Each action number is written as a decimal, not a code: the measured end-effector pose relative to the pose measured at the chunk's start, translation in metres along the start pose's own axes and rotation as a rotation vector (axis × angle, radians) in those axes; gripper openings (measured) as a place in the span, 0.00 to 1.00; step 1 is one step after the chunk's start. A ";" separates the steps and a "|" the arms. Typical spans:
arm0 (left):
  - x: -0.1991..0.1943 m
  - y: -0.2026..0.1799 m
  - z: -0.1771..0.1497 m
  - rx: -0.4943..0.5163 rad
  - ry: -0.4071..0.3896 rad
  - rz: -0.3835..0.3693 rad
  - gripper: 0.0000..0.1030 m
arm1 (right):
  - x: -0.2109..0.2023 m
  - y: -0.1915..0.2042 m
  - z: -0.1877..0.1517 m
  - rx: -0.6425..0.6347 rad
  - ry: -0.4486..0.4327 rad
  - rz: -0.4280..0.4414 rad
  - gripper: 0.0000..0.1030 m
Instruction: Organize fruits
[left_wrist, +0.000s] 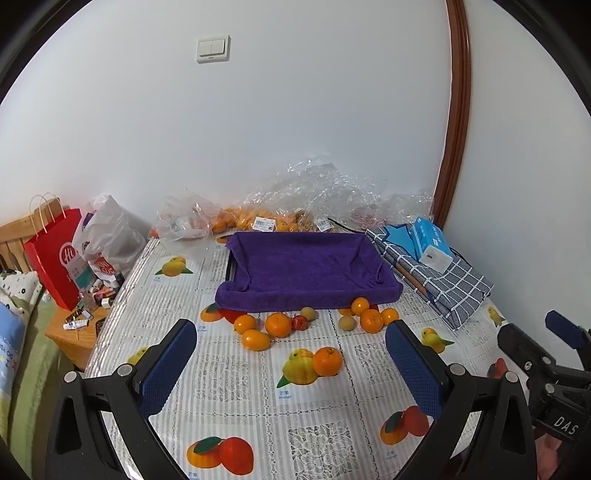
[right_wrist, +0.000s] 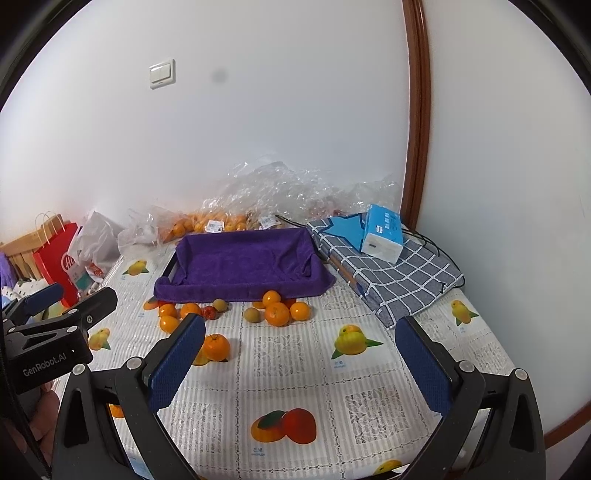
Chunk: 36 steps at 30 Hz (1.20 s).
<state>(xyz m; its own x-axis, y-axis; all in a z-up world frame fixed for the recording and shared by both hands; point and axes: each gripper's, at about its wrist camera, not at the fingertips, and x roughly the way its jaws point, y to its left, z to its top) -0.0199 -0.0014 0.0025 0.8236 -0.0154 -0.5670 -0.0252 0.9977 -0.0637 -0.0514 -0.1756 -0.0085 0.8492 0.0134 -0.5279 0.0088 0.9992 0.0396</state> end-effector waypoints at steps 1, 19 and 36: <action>0.001 0.000 0.000 -0.004 0.006 -0.007 1.00 | 0.000 0.001 0.000 -0.002 0.003 -0.001 0.99; 0.001 0.001 0.000 -0.011 0.012 -0.019 1.00 | 0.002 0.006 -0.002 0.007 0.010 0.032 0.99; -0.010 -0.002 0.000 -0.014 -0.004 -0.019 1.00 | -0.004 0.013 -0.005 -0.012 0.003 0.035 0.99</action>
<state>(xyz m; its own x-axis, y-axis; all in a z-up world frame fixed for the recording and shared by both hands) -0.0280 -0.0035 0.0077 0.8261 -0.0338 -0.5625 -0.0175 0.9962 -0.0855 -0.0573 -0.1626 -0.0106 0.8471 0.0482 -0.5293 -0.0269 0.9985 0.0479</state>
